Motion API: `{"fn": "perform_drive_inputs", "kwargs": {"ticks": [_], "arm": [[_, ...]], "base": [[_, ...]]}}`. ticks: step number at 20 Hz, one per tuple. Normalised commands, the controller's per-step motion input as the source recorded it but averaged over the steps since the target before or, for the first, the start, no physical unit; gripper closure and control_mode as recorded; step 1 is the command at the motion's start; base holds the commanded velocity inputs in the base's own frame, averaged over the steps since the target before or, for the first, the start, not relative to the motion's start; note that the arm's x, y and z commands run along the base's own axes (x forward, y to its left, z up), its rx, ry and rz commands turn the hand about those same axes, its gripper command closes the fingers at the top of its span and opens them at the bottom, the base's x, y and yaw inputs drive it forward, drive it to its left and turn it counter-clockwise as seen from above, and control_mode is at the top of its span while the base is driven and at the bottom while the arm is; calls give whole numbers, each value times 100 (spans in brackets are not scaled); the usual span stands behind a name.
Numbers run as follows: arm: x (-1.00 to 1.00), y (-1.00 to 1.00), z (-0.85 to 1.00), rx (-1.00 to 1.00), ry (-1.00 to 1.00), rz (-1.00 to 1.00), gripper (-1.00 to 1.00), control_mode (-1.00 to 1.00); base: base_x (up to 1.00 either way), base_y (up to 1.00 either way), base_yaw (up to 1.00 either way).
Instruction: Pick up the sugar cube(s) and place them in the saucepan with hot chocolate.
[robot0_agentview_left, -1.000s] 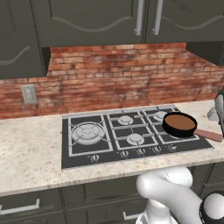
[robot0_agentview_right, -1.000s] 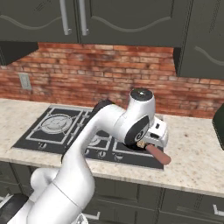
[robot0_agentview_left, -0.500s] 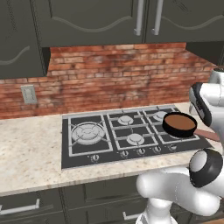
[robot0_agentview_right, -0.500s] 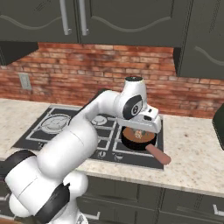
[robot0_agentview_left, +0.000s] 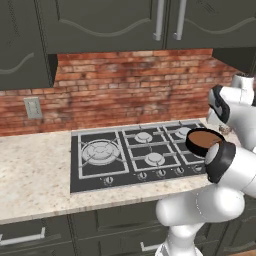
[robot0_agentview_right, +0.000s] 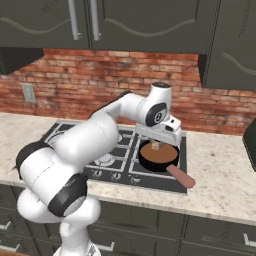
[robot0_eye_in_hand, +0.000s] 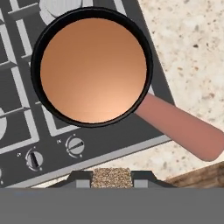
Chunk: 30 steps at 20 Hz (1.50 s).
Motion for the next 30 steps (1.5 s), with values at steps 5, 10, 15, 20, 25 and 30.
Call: {"fn": "perform_drive_inputs", "kwargs": {"ticks": [5,10,15,20,25,30], "arm": [[51,7,-15,11,-1,0,100,-100],[56,1,-10,4,-1,0,100,-100],[37,0,-4,0,-3,0,100,-100],[10,0,-28,0,0,0,100,-100],[0,0,-35,-1,0,-1,100,-100],[12,0,-31,-3,-2,-2,100,-100]], "base": [[0,0,0],[0,0,0],[0,0,0],[0,0,0],[0,0,0],[0,0,0]]}}
